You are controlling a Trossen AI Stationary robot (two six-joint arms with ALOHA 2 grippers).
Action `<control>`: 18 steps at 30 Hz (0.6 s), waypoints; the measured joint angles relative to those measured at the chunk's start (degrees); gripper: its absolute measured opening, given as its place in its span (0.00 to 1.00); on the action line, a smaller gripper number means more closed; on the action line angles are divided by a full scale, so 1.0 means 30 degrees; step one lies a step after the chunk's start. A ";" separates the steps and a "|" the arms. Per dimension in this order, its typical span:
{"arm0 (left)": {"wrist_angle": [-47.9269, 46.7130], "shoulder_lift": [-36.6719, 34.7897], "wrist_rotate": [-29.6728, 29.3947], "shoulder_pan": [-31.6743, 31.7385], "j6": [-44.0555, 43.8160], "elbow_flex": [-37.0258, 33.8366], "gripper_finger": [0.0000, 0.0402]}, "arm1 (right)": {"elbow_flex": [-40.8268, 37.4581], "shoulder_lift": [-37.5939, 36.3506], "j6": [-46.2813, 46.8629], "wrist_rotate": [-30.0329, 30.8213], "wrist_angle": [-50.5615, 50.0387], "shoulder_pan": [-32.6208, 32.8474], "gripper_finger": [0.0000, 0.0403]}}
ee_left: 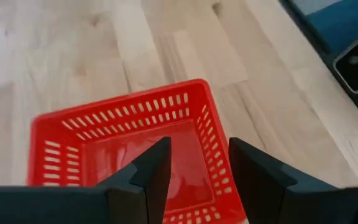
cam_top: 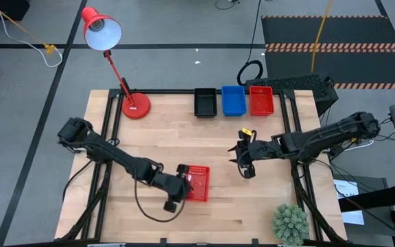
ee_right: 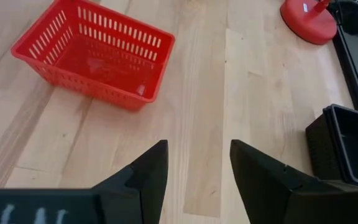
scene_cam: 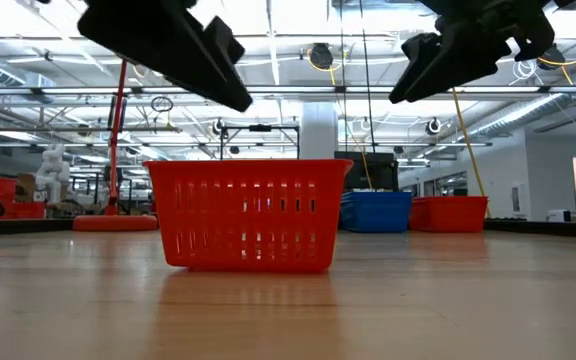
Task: Stack baskets by color
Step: Stack the bottom red basket on top of the top red basket
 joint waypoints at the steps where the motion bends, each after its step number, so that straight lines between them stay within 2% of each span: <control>1: -0.0137 0.0278 -0.0007 -0.0004 -0.0271 0.0188 0.41 | 0.0000 0.0000 0.0000 0.0000 -0.0008 0.0000 0.42; 6: -0.0310 0.1728 -0.0015 -0.0327 -0.2266 0.1055 0.42 | 0.0000 0.0007 0.0005 -0.0022 -0.0036 0.0007 0.42; 14: -0.1518 0.3230 -0.0300 -0.1305 -0.4366 0.1907 0.54 | 0.0000 0.0007 0.0040 -0.0022 -0.0135 0.0000 0.42; 18: -0.2684 0.3236 -0.1889 -0.1568 -0.5326 0.1944 0.53 | 0.0000 0.0013 0.0284 -0.0021 0.0092 0.0015 0.42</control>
